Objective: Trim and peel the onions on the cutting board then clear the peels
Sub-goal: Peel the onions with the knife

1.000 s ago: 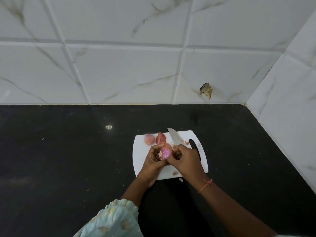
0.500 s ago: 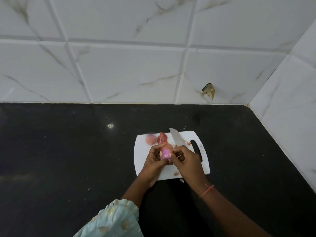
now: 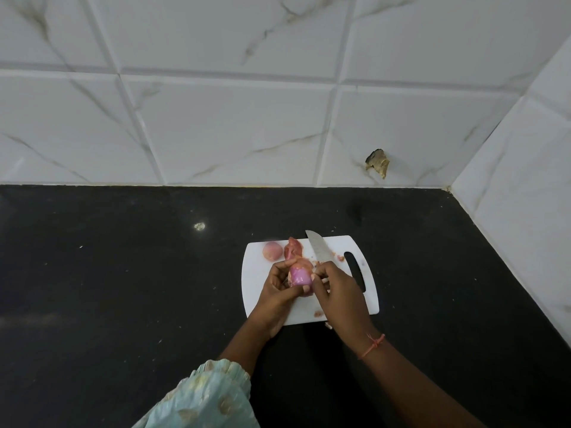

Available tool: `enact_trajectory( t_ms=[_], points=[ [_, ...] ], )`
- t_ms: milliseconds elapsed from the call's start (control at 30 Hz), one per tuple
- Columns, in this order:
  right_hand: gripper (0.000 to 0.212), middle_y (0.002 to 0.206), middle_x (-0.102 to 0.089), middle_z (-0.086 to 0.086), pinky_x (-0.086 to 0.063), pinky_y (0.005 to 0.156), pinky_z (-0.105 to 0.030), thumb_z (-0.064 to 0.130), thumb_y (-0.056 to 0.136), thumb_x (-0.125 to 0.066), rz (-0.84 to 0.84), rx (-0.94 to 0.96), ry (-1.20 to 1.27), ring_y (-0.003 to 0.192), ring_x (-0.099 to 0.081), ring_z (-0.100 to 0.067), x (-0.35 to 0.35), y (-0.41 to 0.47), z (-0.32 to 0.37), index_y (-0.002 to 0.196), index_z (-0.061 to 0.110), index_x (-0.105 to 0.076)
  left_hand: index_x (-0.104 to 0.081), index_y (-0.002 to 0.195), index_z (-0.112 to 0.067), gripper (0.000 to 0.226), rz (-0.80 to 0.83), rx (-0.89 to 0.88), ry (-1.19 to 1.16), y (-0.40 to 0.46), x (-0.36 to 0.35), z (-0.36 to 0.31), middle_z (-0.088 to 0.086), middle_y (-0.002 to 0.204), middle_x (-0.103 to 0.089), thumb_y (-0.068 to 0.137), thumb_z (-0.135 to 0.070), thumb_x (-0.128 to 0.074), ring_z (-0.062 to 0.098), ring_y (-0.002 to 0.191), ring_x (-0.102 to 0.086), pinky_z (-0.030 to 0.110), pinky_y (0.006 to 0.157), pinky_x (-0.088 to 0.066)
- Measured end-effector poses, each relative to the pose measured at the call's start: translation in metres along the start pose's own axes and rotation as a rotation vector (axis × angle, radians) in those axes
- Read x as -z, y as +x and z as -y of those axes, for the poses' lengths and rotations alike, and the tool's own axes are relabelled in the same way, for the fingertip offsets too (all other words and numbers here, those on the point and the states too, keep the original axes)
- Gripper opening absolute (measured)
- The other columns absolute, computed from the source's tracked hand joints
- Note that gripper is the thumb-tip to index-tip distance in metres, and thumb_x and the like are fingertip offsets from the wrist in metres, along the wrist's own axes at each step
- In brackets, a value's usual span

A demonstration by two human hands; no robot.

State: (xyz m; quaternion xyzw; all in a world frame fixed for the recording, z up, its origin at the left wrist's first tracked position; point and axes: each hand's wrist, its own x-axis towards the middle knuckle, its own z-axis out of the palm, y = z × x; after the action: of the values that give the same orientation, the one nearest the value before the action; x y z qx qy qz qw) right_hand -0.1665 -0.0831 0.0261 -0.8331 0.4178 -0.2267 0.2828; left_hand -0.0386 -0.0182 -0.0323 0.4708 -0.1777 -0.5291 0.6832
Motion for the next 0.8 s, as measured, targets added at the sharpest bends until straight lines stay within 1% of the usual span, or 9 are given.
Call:
enact_trajectory(
  t_ms=[67, 167, 233, 333, 433, 567, 667, 733, 800],
  points=[
    [0.009, 0.081, -0.065, 0.007, -0.049, 0.054, -0.017, 0.027, 0.097, -0.056, -0.003, -0.002, -0.019, 0.068, -0.061, -0.006, 0.003, 0.002, -0.001, 0.092, 0.020, -0.058, -0.055, 0.129, -0.018, 0.076, -0.004, 0.002, 0.006, 0.000, 0.000, 0.000, 0.014, 0.136, -0.060, 0.061, -0.015, -0.090, 0.035, 0.125, -0.058, 0.043, 0.102, -0.053],
    [0.009, 0.074, -0.061, 0.009, -0.050, 0.058, -0.031, 0.025, 0.095, -0.059, -0.008, -0.017, -0.035, 0.067, -0.059, -0.010, 0.006, 0.003, -0.008, 0.087, 0.020, -0.057, -0.053, 0.130, -0.014, 0.068, -0.007, 0.007, -0.037, 0.000, 0.000, -0.001, 0.016, 0.135, -0.061, 0.068, -0.006, -0.081, 0.035, 0.125, -0.059, 0.047, 0.105, -0.051],
    [0.011, 0.071, -0.060, 0.008, -0.049, 0.059, -0.031, 0.019, 0.093, -0.060, -0.011, -0.047, 0.002, 0.065, -0.058, -0.009, 0.008, 0.004, -0.012, 0.084, 0.020, -0.056, -0.054, 0.129, -0.013, 0.064, -0.010, 0.012, -0.074, 0.000, 0.000, -0.001, 0.018, 0.134, -0.061, 0.070, -0.003, -0.077, 0.036, 0.123, -0.061, 0.045, 0.101, -0.053],
    [0.016, 0.070, -0.058, 0.006, -0.045, 0.056, -0.015, 0.003, 0.089, -0.060, -0.047, -0.076, 0.067, 0.063, -0.057, -0.003, 0.014, 0.006, -0.014, 0.082, 0.017, -0.054, -0.056, 0.124, -0.015, 0.057, -0.011, 0.023, -0.132, -0.001, -0.001, -0.003, 0.019, 0.131, -0.063, 0.072, -0.002, -0.075, 0.035, 0.119, -0.063, 0.043, 0.096, -0.054],
    [0.026, 0.083, -0.061, 0.003, -0.044, 0.066, -0.010, -0.008, 0.085, -0.056, -0.115, -0.043, 0.100, 0.077, -0.061, -0.003, 0.014, 0.009, -0.016, 0.081, 0.018, -0.058, -0.057, 0.121, -0.015, 0.052, -0.001, 0.023, -0.160, -0.001, -0.001, -0.004, 0.019, 0.130, -0.063, 0.073, -0.001, -0.071, 0.035, 0.118, -0.063, 0.045, 0.098, -0.053],
    [0.019, 0.094, -0.065, 0.009, -0.051, 0.082, -0.027, 0.008, 0.095, -0.052, -0.073, -0.031, 0.167, 0.094, -0.062, -0.011, 0.008, 0.012, -0.007, 0.095, 0.016, -0.069, -0.057, 0.122, -0.017, 0.056, 0.008, 0.001, -0.114, 0.000, 0.000, -0.001, 0.020, 0.136, -0.059, 0.071, -0.005, -0.076, 0.035, 0.121, -0.060, 0.045, 0.101, -0.051],
    [0.014, 0.087, -0.066, 0.011, -0.052, 0.075, -0.023, 0.022, 0.096, -0.059, 0.036, -0.072, 0.236, 0.087, -0.063, -0.009, 0.008, 0.012, 0.003, 0.099, 0.015, -0.070, -0.056, 0.125, -0.017, 0.067, 0.027, -0.006, -0.072, -0.001, 0.000, -0.001, 0.018, 0.138, -0.058, 0.064, -0.013, -0.084, 0.036, 0.126, -0.057, 0.047, 0.105, -0.050],
    [0.010, 0.084, -0.069, 0.007, -0.053, 0.066, -0.019, 0.024, 0.090, -0.066, 0.061, -0.083, 0.222, 0.080, -0.065, -0.007, 0.007, 0.012, 0.007, 0.093, 0.016, -0.070, -0.055, 0.124, -0.017, 0.070, 0.034, -0.008, -0.061, -0.002, -0.001, -0.002, 0.018, 0.137, -0.059, 0.062, -0.016, -0.086, 0.035, 0.126, -0.058, 0.045, 0.103, -0.051],
    [0.009, 0.079, -0.069, 0.006, -0.051, 0.067, -0.017, 0.023, 0.086, -0.069, 0.043, -0.063, 0.170, 0.076, -0.064, -0.003, 0.006, 0.012, 0.008, 0.089, 0.014, -0.071, -0.054, 0.125, -0.017, 0.073, 0.036, -0.006, -0.047, -0.002, -0.001, -0.002, 0.017, 0.137, -0.059, 0.060, -0.020, -0.088, 0.034, 0.126, -0.057, 0.043, 0.102, -0.051]
  ],
)
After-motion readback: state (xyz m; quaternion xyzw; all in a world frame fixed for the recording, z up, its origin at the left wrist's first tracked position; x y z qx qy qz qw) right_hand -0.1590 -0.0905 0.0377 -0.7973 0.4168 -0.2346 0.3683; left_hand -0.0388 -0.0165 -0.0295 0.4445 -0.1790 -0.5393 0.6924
